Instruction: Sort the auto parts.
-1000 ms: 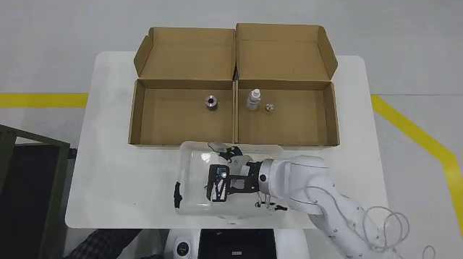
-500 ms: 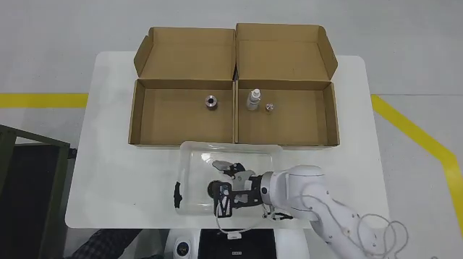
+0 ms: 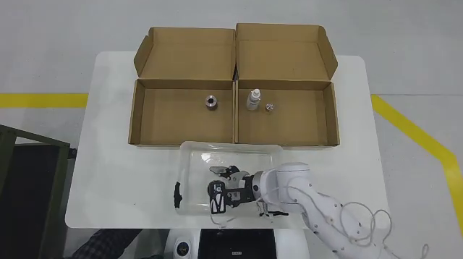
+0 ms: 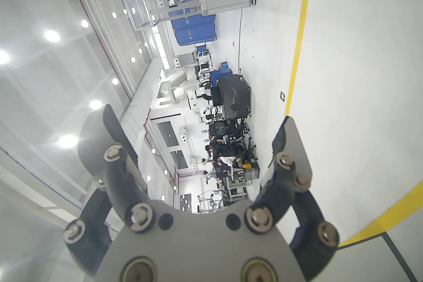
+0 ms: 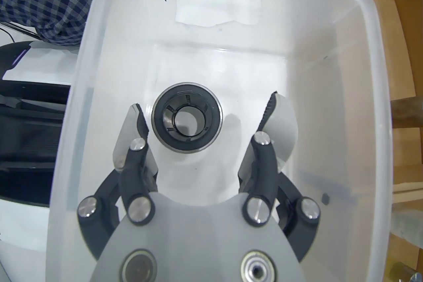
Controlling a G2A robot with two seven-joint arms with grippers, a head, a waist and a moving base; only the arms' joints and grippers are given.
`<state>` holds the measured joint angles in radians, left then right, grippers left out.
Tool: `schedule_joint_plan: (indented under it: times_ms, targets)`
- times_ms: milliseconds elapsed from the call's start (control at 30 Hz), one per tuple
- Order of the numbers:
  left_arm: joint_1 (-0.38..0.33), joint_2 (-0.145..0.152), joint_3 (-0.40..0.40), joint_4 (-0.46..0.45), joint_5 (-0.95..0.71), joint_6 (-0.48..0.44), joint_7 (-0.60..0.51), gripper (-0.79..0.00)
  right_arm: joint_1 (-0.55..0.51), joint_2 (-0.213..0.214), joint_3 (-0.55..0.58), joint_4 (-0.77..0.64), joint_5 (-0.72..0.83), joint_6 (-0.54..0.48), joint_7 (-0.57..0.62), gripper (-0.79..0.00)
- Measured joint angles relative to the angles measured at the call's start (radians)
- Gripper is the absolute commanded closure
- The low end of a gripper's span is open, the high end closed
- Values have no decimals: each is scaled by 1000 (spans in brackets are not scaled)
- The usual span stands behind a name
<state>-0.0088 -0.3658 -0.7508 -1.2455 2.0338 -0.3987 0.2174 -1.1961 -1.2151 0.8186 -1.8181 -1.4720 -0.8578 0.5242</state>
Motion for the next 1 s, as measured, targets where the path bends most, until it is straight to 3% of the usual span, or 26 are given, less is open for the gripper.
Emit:
schedule_joint_plan:
  times_ms: [300,467,600,667,800,1000]
  targets:
    - [0,0,0,0,0,0,0,-785,38,-6,-22,60,40,-5,-19,-545]
    - [0,0,0,0,0,0,0,-785,55,-9,-35,86,60,-16,-30,-385]
    - [0,0,0,0,0,0,0,-785,69,-12,-44,110,78,-23,-41,-351]
    - [0,0,0,0,0,0,0,-785,75,-13,-48,119,87,-27,-46,-289]
    - [0,0,0,0,0,0,0,-785,86,-14,-53,138,114,-33,-62,-22]
    - [0,0,0,0,0,0,0,-785,94,-12,-41,135,156,-44,-85,0]
